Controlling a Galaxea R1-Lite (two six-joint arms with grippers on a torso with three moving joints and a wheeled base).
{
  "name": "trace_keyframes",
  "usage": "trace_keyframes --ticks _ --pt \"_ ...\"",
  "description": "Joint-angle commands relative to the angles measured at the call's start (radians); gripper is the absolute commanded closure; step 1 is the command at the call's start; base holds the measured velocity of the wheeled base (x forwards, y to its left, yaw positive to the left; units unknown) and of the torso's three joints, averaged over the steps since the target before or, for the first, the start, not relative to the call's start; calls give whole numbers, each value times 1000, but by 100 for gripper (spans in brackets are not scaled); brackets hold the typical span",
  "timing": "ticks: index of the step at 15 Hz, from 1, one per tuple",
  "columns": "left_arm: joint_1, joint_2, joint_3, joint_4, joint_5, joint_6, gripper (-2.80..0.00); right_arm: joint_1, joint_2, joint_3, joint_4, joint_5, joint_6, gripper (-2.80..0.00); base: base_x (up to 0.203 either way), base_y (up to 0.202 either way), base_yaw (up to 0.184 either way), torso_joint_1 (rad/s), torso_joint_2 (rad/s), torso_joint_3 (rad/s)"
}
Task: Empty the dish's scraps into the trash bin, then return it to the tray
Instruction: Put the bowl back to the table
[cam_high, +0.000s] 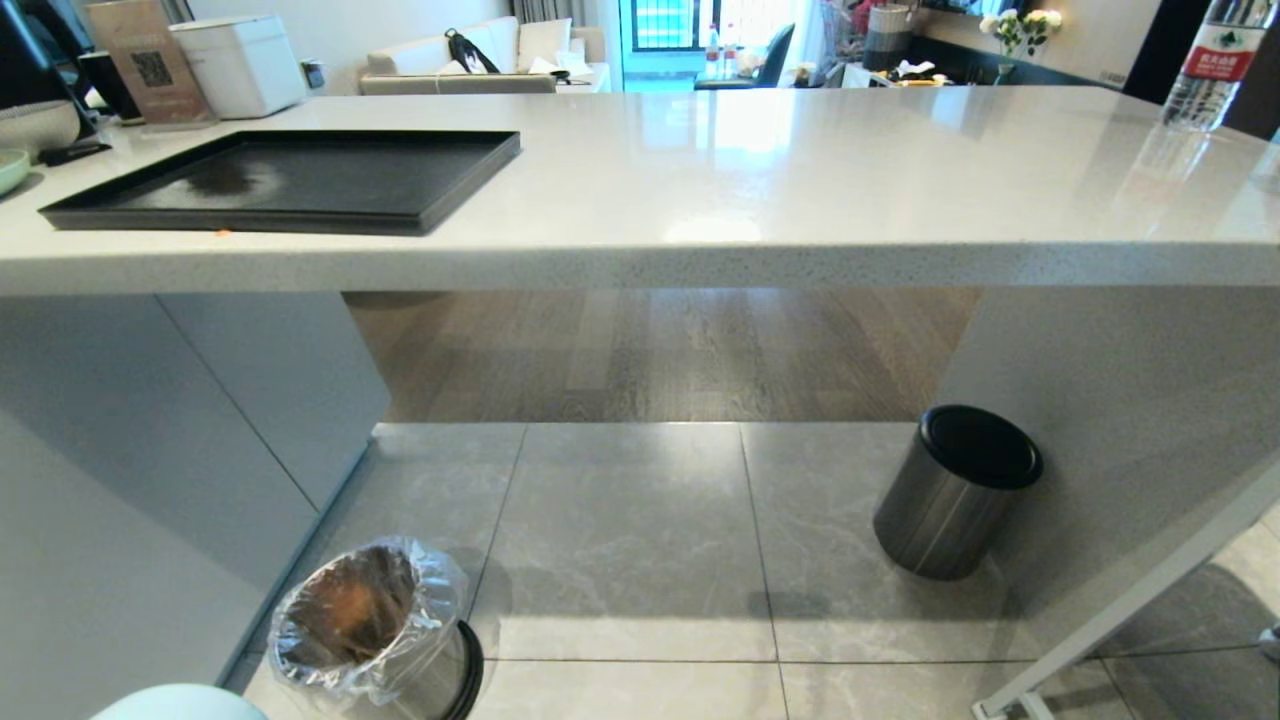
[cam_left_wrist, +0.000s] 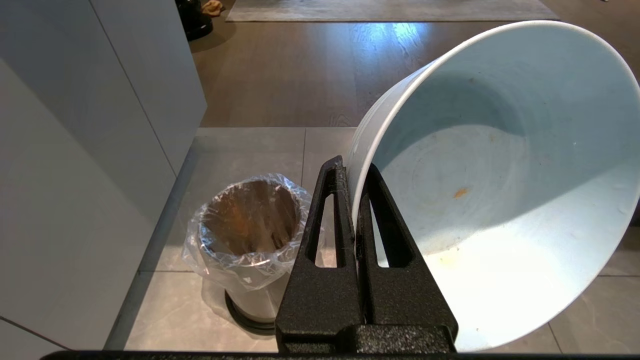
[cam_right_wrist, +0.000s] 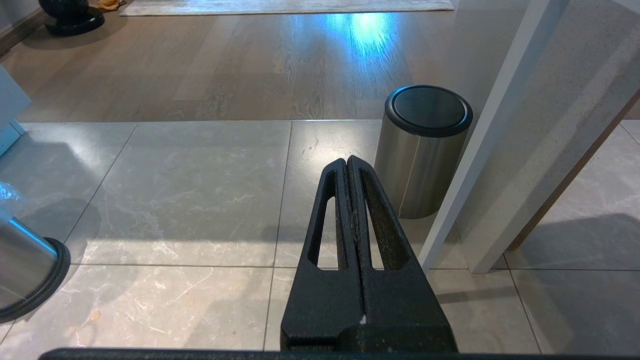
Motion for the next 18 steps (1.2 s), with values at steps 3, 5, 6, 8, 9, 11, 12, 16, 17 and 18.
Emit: trace_keyframes --ticks 3,5,6,8,9,11,12,16,17,18 --pt "0 2 0 0 0 0 0 0 0 0 0 0 0 0 0 0 0 0 0 0" --pt "0 2 0 0 0 0 0 0 0 1 0 0 0 0 0 0 0 0 0 0" --pt "0 2 0 0 0 0 0 0 0 1 0 0 0 0 0 0 0 0 0 0" --pt "0 2 0 0 1 0 0 0 0 -1 0 0 0 0 0 0 0 -6 -33 -40" --pt "0 2 0 0 0 0 0 0 0 -1 0 0 -5 0 0 0 0 -26 -218 -258" --pt "0 2 0 0 -1 0 0 0 0 -1 0 0 -5 0 0 0 0 -18 -326 -353" --pt "0 2 0 0 1 0 0 0 0 1 0 0 -5 0 0 0 0 -18 -382 -408" --pt "0 2 0 0 -1 0 0 0 0 0 0 0 -5 0 0 0 0 16 -425 -404" --pt "0 2 0 0 1 0 0 0 0 -1 0 0 -5 0 0 0 0 39 -447 -397" --pt "0 2 0 0 0 0 0 0 0 0 0 0 -6 0 0 0 0 43 -443 -385"
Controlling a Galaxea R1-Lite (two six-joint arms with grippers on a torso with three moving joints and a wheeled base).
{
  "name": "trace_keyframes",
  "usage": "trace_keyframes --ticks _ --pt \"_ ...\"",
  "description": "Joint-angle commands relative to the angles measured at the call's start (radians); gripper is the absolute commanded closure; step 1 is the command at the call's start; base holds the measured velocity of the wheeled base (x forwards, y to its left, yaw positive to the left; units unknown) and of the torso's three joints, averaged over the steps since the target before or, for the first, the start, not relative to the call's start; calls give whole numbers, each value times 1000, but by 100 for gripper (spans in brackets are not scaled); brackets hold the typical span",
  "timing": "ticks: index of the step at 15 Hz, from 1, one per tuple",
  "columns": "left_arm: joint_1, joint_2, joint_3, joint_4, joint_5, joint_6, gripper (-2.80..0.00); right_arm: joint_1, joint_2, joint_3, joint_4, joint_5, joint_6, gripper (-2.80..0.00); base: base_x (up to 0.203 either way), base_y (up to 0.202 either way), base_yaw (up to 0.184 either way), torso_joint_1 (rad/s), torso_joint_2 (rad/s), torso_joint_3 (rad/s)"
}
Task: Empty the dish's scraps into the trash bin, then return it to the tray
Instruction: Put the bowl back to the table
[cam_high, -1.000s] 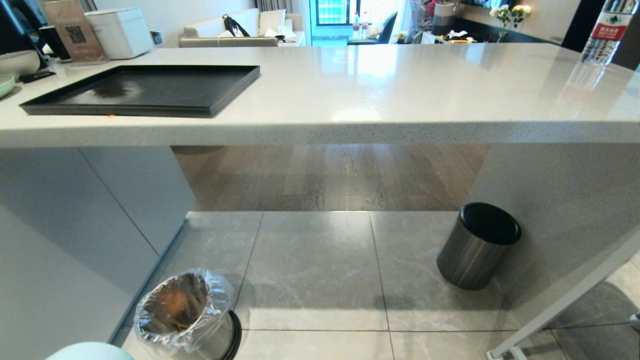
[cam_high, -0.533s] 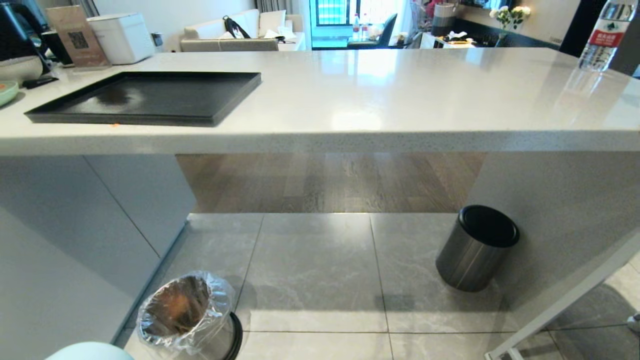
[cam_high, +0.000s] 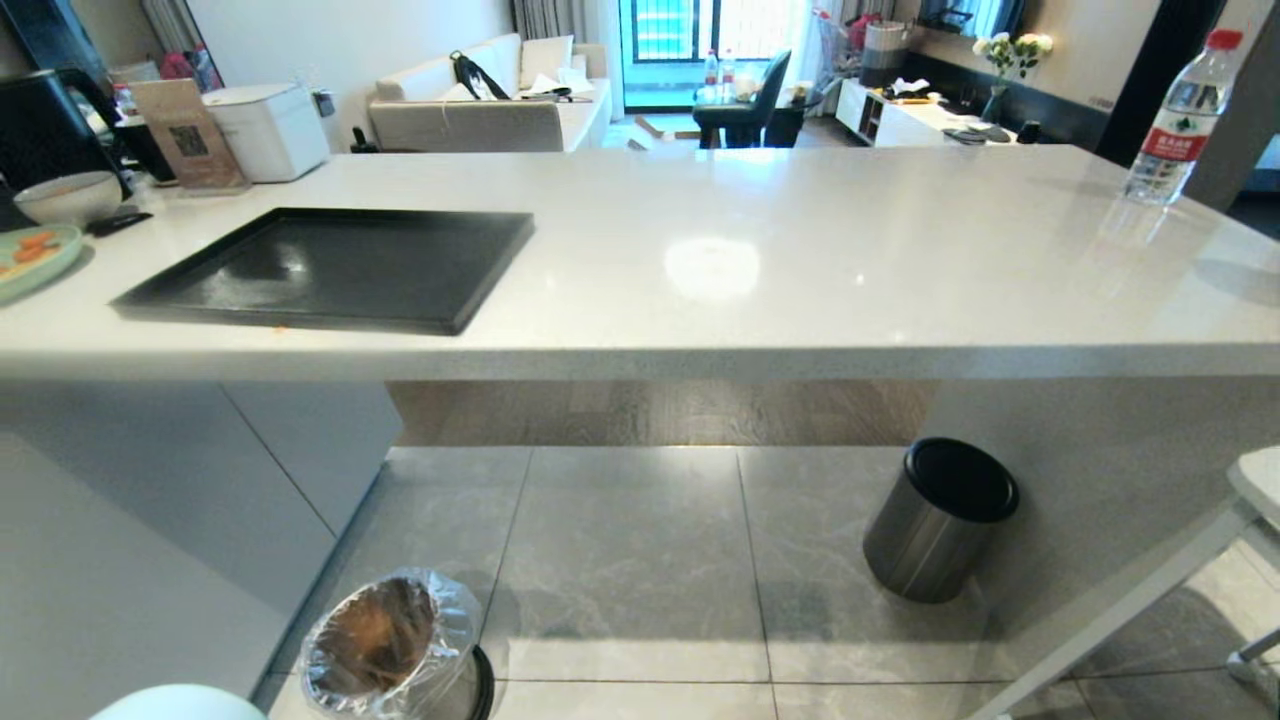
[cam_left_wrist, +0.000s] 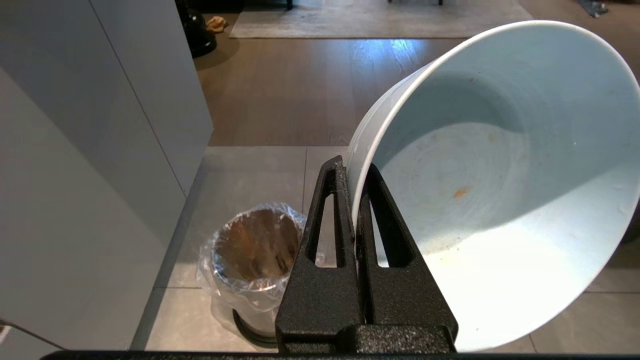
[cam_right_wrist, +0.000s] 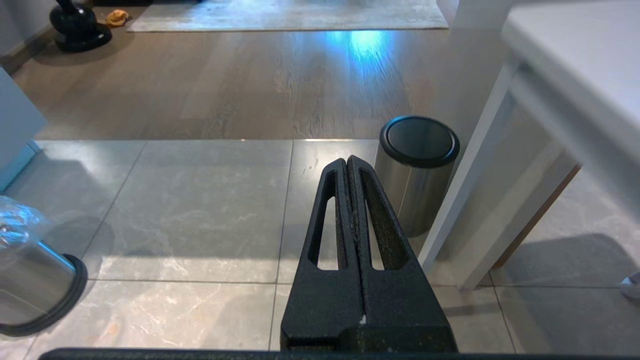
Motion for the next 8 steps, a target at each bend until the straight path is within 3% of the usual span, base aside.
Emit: trace_keyframes --ticks 1,8 --pt "0 2 0 0 -1 -1 0 0 0 0 0 0 -1 0 0 0 0 87 -461 -388" --pt "0 2 0 0 1 -1 0 0 0 1 0 0 -1 0 0 0 0 120 -484 -373"
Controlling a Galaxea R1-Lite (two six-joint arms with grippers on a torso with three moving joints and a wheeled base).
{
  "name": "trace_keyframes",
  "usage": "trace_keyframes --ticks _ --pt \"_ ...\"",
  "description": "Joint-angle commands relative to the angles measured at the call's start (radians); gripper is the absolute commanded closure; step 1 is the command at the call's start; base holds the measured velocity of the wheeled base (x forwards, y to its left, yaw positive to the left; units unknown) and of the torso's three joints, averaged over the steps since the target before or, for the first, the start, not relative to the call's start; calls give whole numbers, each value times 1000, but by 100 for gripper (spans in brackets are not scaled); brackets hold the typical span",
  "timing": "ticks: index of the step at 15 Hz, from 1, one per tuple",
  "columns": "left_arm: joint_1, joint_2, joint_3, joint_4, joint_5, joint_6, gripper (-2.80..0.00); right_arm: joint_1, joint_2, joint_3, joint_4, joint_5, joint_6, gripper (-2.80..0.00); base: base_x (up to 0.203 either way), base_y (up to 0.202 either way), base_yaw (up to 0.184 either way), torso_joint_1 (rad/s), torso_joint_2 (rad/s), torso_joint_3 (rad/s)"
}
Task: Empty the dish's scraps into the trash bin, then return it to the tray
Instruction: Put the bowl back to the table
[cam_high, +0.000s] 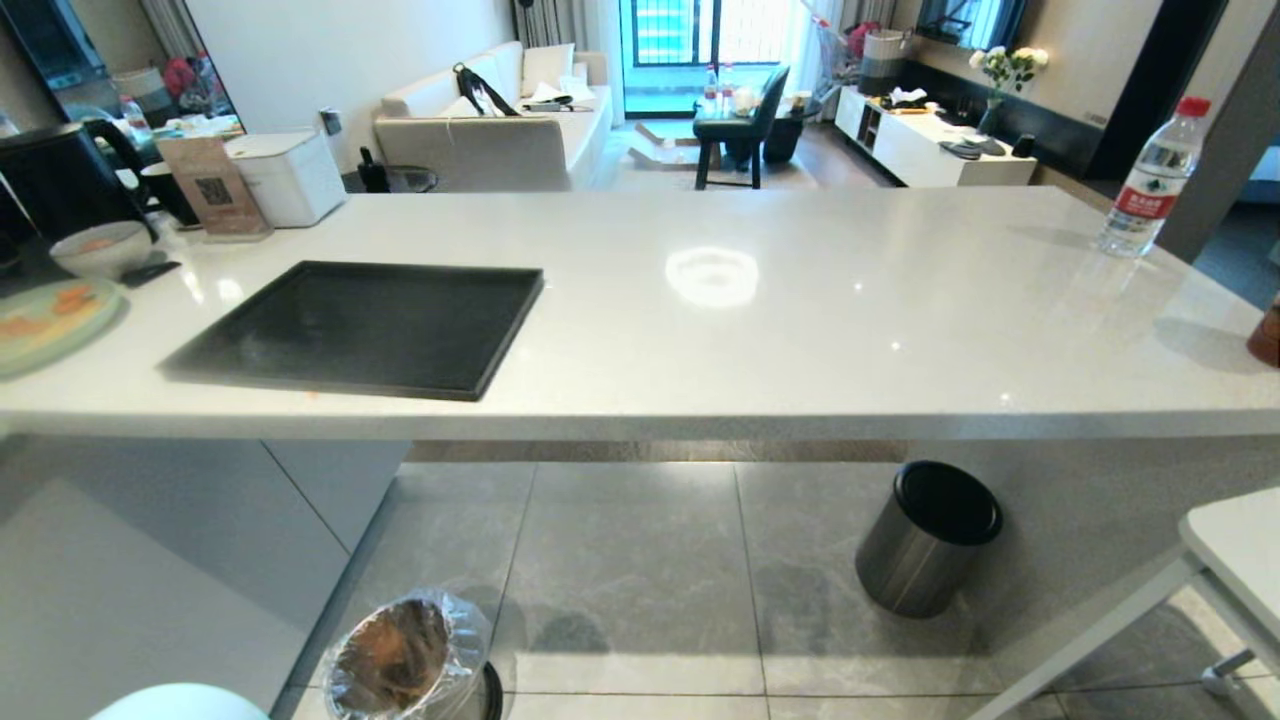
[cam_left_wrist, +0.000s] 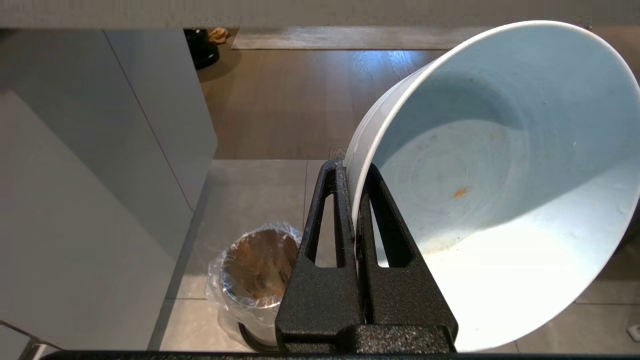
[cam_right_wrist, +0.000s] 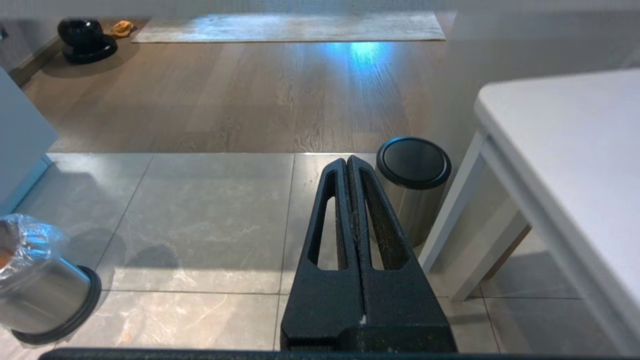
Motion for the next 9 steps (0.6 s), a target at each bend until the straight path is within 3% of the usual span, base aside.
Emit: trace_keyframes --ticks 1,9 --pt "0 2 0 0 -1 0 0 0 0 0 0 0 0 0 0 0 0 163 -525 -364" --pt "0 2 0 0 0 0 0 0 0 0 0 0 -2 0 0 0 0 197 -562 -362"
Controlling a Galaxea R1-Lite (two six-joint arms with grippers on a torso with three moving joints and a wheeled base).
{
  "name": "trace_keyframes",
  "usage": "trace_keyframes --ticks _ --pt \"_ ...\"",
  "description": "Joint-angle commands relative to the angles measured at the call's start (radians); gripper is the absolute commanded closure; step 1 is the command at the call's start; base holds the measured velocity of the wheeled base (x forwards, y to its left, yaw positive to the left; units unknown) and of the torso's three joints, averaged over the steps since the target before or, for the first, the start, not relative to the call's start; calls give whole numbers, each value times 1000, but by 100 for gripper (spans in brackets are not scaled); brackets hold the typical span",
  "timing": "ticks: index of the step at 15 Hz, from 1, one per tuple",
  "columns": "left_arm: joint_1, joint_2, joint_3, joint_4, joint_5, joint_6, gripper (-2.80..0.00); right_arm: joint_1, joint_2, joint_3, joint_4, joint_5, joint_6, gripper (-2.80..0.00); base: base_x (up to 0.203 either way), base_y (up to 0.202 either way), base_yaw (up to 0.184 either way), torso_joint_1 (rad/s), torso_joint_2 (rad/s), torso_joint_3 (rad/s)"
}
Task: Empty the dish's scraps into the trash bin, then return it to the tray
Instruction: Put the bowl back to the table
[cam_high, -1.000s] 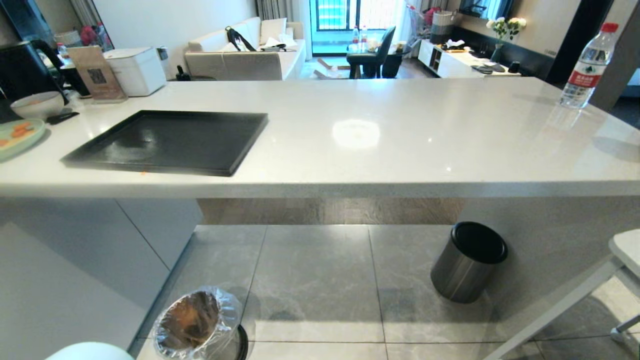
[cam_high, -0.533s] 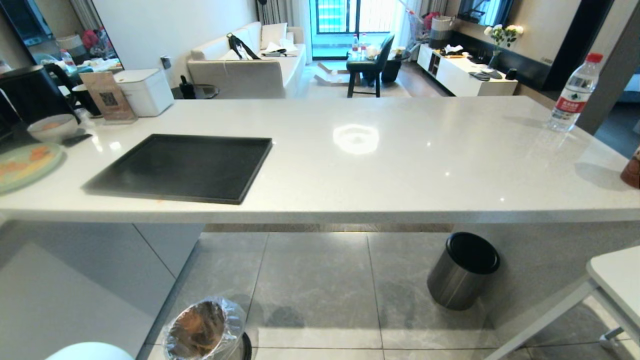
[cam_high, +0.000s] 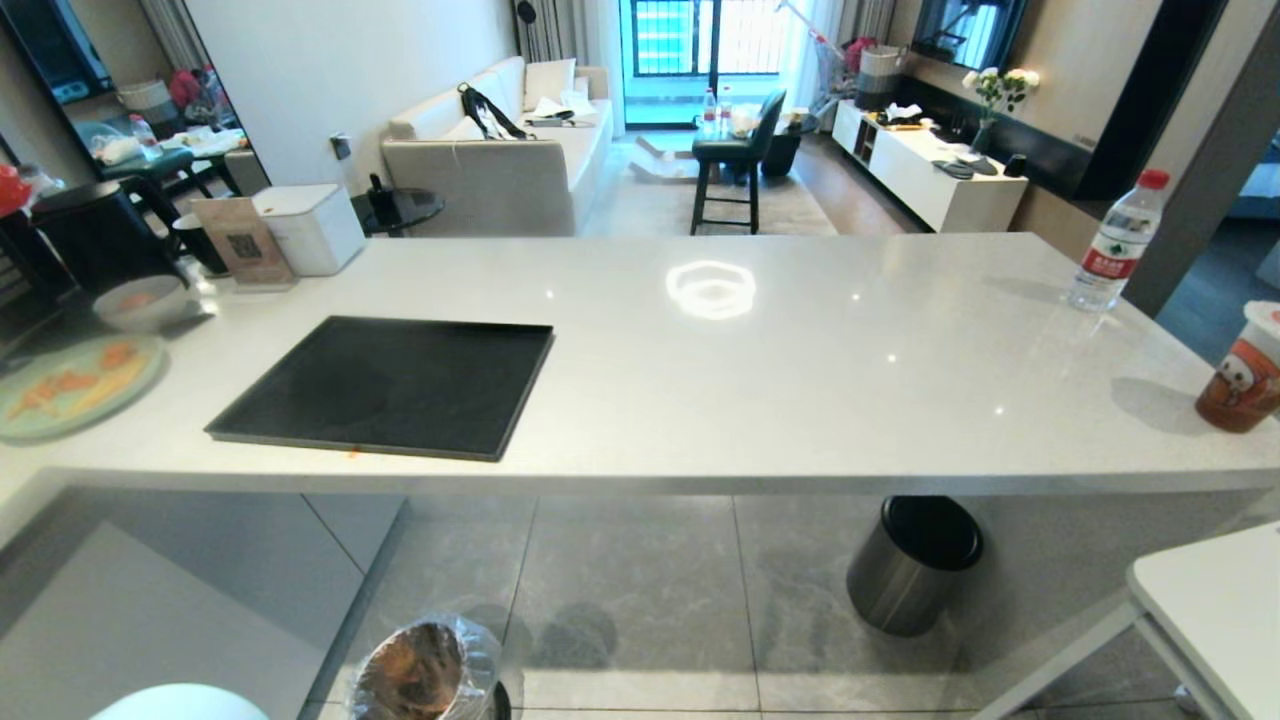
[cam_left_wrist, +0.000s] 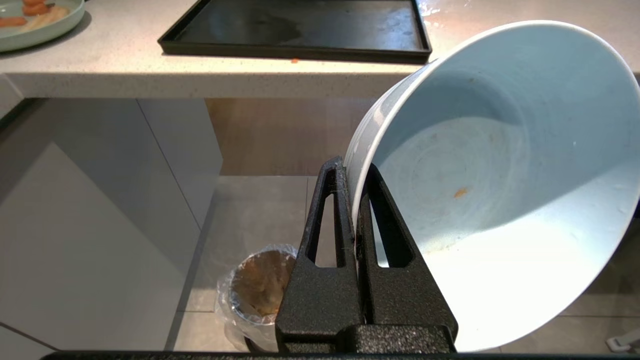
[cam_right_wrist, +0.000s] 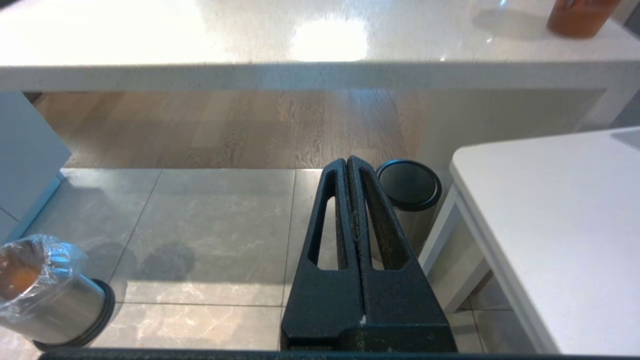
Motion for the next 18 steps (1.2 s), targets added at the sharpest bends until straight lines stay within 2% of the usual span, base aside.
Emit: trace_keyframes --ticks 1,6,18 --pt "0 2 0 -1 0 -1 0 0 0 0 -1 0 -1 0 0 0 0 250 -623 -387" --pt "0 2 0 -1 1 -1 0 0 0 0 -1 0 -1 0 0 0 0 195 -480 -289" --pt "0 2 0 -1 0 -1 0 0 0 0 -1 0 -1 0 0 0 0 143 -335 -194"
